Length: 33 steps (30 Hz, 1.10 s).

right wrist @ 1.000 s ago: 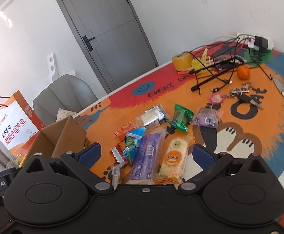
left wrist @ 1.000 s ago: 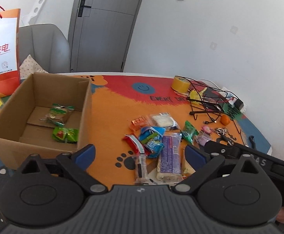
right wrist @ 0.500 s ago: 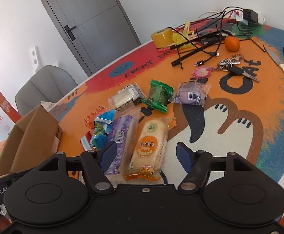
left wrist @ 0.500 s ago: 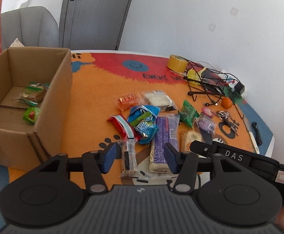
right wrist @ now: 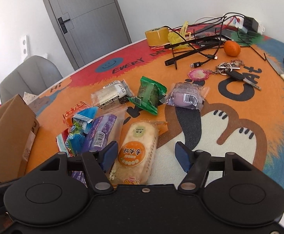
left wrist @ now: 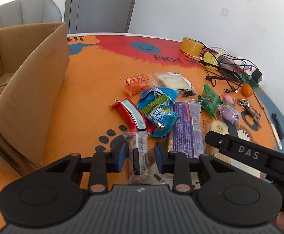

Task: Organize snacks
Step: 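Grasp a clear stick snack packet with the left gripper while the right grasps an orange-labeled bread, then lower the stick packet into the box and open the left gripper while the right releases the bread there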

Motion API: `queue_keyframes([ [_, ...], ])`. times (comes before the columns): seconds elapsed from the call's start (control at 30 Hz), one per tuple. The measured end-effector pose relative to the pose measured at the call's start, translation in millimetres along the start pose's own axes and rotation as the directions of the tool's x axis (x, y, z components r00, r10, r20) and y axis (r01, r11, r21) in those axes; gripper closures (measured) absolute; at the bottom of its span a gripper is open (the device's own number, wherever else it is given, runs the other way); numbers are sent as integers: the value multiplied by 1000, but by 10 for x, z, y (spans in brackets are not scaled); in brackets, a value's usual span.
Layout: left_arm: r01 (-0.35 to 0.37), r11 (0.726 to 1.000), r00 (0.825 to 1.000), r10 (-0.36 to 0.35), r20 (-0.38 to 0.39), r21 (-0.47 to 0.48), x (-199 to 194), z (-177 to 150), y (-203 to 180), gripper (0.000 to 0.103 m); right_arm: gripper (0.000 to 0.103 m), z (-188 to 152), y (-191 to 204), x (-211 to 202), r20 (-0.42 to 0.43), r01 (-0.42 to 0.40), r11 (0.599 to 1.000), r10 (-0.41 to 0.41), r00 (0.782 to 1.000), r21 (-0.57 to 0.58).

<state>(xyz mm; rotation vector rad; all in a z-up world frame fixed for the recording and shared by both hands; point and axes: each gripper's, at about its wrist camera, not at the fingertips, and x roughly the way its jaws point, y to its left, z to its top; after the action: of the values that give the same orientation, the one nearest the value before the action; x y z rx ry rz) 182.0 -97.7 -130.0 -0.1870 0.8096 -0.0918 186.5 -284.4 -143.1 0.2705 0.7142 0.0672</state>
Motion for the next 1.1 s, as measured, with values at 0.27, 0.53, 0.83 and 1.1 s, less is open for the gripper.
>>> queue_keyframes([
  [0.27, 14, 1000, 1000, -14, 5, 5, -82, -37, 18, 87, 67, -17, -17, -53, -16, -36, 999, 36, 999, -12],
  [0.53, 47, 999, 996, -47, 73, -2, -403, 35, 40, 87, 67, 24, 11, -278, 40, -74, 997, 73, 997, 15],
  [0.83, 43, 999, 983, -39, 181, -15, -872, 216, 160, 87, 67, 145, 233, -525, 103, -135, 991, 134, 986, -2],
  [1.1, -8, 999, 977, 19, 214, -52, -1067, 374, 427, 87, 67, 256, 550, -609, 106, -183, 982, 187, 977, -40],
])
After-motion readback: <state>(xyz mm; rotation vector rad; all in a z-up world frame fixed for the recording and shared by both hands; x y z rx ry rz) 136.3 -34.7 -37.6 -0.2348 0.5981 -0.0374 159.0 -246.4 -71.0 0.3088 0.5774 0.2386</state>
